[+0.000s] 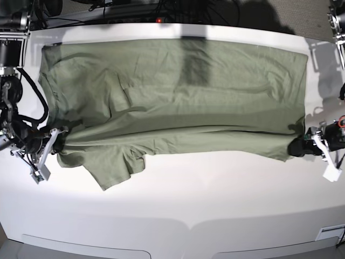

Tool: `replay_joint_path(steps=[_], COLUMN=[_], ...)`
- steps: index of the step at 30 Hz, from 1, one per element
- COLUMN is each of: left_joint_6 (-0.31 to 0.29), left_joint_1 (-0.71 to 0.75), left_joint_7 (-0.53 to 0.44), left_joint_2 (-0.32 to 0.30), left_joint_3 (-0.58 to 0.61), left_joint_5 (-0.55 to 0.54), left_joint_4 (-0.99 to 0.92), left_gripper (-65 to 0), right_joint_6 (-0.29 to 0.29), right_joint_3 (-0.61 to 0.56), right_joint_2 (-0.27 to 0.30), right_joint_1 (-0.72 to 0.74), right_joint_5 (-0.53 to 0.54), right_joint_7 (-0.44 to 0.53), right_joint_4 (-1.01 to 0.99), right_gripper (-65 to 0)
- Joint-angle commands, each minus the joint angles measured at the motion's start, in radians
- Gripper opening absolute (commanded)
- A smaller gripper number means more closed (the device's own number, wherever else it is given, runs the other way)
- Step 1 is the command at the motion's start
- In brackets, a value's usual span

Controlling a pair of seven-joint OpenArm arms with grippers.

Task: Fold the T-shirt properly
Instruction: 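Lift the hem with both grippers and fold it over toward the collar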

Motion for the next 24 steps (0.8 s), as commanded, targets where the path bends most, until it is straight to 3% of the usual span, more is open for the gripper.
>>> replay_joint_path(steps=[1, 7, 15, 24], left_joint_6=[-0.007, -0.007, -0.007, -0.007], left_joint_1=[-0.024, -0.007, 0.122, 0.266], left_joint_7=[0.013, 0.154, 0.175, 0.178], left_joint_2=[-0.022, -0.024, -0.051, -0.048], left_joint_3=[-0.024, -0.066, -0.07, -0.104], left_joint_5=[-0.051, -0.14, -0.177, -0.132], left_joint_4=[0.018, 0.018, 0.131, 0.339], left_gripper=[-65.0, -65.0, -65.0, -65.0], right_joint_6=[0.004, 0.004, 0.004, 0.004], right_joint_3=[0.008, 0.009, 0.021, 0.021], right_joint_2=[0.02, 0.021, 0.024, 0.043], right_joint_1=[0.008, -0.056, -0.089, -0.17], right_joint_5=[0.001, -0.034, -0.05, -0.053], right_joint_7=[0.014, 0.014, 0.013, 0.018], right_joint_4=[0.031, 0.065, 0.065, 0.203], right_gripper=[-65.0, -65.0, -65.0, -65.0])
